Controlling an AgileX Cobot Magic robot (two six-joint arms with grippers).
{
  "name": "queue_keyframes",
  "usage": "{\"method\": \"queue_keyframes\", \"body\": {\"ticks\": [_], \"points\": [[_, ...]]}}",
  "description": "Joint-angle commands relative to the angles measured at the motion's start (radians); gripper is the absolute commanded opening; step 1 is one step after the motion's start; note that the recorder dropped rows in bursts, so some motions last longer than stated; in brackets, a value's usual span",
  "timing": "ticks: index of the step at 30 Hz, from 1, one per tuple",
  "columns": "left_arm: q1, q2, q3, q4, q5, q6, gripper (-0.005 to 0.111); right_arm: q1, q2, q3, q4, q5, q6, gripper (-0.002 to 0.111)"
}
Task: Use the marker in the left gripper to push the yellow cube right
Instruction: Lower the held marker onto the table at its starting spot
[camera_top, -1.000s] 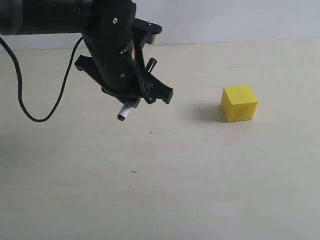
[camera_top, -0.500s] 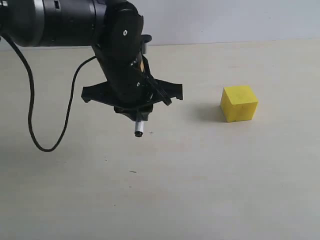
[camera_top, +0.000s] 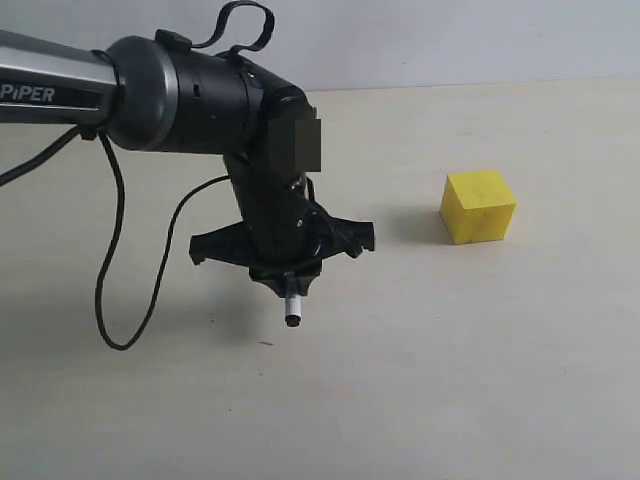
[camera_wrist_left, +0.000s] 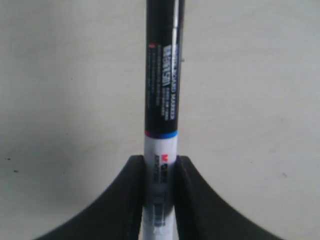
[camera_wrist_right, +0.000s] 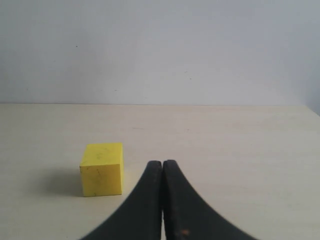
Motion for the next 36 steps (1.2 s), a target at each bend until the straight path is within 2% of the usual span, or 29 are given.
{"method": "queue_keyframes", "body": {"ticks": [1, 15, 17, 22, 25, 31, 36], "points": [[-0.003, 0.018, 0.002, -0.02, -0.031, -0.016, 0.0, -0.004, -0.006, 0.005, -0.001, -0.014, 0.004, 0.0], [0.001, 0.061, 0.002, -0.021, -0.06, -0.016, 0.002, -0.004, -0.006, 0.005, -0.001, -0.014, 0.004, 0.0], [0.001, 0.061, 0.002, -0.021, -0.06, -0.016, 0.007, -0.004, -0.006, 0.005, -0.001, -0.014, 0.004, 0.0], [0.001, 0.061, 0.002, -0.021, -0.057, -0.014, 0.033, -0.004, -0.006, 0.005, -0.001, -0.014, 0.004, 0.0], [0.001, 0.061, 0.002, -0.021, -0.057, -0.014, 0.044, -0.004, -0.006, 0.005, -0.001, -0.014, 0.004, 0.0], [0.001, 0.057, 0.002, -0.018, -0.059, 0.01, 0.05, -0.004, -0.006, 0.005, -0.001, -0.014, 0.004, 0.0], [0.009, 0.017, -0.014, -0.022, -0.041, 0.095, 0.05, -0.004, -0.006, 0.005, -0.001, -0.014, 0.004, 0.0]]}}
